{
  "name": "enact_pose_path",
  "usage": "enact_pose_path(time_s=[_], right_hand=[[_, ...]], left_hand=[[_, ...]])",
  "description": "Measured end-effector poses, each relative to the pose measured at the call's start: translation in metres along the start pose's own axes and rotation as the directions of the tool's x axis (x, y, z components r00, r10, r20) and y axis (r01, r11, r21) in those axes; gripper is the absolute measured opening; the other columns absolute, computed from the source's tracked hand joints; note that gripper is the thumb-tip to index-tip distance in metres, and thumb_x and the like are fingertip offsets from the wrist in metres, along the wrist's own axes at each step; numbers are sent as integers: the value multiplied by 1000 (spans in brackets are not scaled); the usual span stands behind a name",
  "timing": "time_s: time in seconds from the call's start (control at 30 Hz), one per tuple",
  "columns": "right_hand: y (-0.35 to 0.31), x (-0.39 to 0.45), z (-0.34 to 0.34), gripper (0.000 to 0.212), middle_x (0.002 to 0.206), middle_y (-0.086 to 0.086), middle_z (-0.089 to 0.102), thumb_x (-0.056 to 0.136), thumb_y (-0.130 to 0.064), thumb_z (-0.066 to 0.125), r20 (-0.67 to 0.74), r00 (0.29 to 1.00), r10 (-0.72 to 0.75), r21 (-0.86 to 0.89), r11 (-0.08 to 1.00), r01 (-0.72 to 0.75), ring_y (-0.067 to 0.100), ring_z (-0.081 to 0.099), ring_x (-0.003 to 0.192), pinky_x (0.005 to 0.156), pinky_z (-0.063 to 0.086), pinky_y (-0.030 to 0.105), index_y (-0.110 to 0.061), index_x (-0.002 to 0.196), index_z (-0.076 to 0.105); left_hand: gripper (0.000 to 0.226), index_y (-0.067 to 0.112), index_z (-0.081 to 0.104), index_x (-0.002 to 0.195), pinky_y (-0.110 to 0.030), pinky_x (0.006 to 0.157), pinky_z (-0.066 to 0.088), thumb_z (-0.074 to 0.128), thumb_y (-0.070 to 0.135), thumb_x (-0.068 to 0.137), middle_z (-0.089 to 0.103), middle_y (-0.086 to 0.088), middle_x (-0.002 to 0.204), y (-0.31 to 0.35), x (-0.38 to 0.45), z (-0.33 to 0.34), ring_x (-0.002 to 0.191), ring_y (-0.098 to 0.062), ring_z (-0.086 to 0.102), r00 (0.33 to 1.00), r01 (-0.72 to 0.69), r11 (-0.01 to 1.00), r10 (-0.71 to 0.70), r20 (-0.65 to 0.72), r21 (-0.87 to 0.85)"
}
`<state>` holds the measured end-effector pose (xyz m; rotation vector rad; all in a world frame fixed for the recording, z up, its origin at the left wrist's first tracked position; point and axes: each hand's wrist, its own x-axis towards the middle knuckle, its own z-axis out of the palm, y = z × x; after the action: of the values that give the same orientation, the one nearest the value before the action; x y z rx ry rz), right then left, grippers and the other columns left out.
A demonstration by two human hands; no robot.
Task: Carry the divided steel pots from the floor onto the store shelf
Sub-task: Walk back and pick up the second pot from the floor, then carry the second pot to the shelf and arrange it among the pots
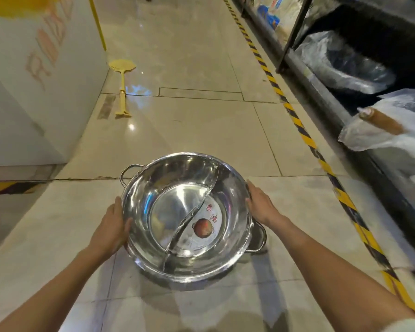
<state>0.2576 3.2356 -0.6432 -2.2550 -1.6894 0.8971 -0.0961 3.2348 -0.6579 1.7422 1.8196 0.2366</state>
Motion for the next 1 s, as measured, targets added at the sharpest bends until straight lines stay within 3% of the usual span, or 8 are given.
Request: enact_pose_path(time_s=[0.1,0.2,0.33,0.53,0.77,0.9,1.0], right_hand=[[-3,-5,4,46,112,14,54,90,-35,37,-25,1000,-9,53,999,10,32,54,100,91,47,44,-25,134,34],[-5,-12,3,40,104,14,50,90,-28,44,-15,1000,17,45,999,-16,28,49,90,82,44,37,-16,128,39],[-4,-5,0,45,109,20,56,85,-5,54,-39,998,41,65,997,-38,36,55,101,81,45,36,-11,128,45],[-17,-12,-30,48,101,14,67,81,-7,62,-73,996,41,148,989,-30,26,57,85,75,41,26,-19,126,53],[-60,-65,-173,51,87,-4,65,80,-15,64,-129,989,68,230,973,-37,16,60,82,75,43,24,-28,127,52],[-80,-117,-278,50,92,-1,70,79,-13,64,-172,982,76,266,964,-28,16,65,83,79,53,31,-26,125,53],[-90,-173,-355,47,97,-2,70,79,-9,65,-227,967,118,324,945,-39,14,66,86,80,52,29,-22,124,56]], left_hand=[[48,6,28,130,-51,82,50,48,24,90,57,-25,110,-3,-3,1,96,-39,56,999,-32,997,30,-30,-73],[54,3,38,120,-42,70,49,39,43,84,61,-17,95,7,-10,-7,81,-31,57,997,-73,992,71,-23,-106],[35,4,43,118,-35,68,42,54,17,87,63,-20,97,11,-1,-13,78,-26,54,999,-40,996,40,1,-77],[48,11,51,121,-44,79,50,68,7,76,68,-20,98,27,8,-45,87,-37,62,998,2,1000,0,70,-24],[57,12,49,125,-45,81,51,70,4,73,68,-18,103,139,-12,-169,87,-35,63,993,-74,997,77,88,-34],[66,18,44,131,-44,83,51,72,5,73,67,-15,108,233,-36,-254,89,-32,62,974,-174,984,178,139,-40],[69,20,43,133,-41,82,50,72,5,72,68,-15,108,310,-58,-312,85,-27,60,948,-249,968,247,200,-18]])
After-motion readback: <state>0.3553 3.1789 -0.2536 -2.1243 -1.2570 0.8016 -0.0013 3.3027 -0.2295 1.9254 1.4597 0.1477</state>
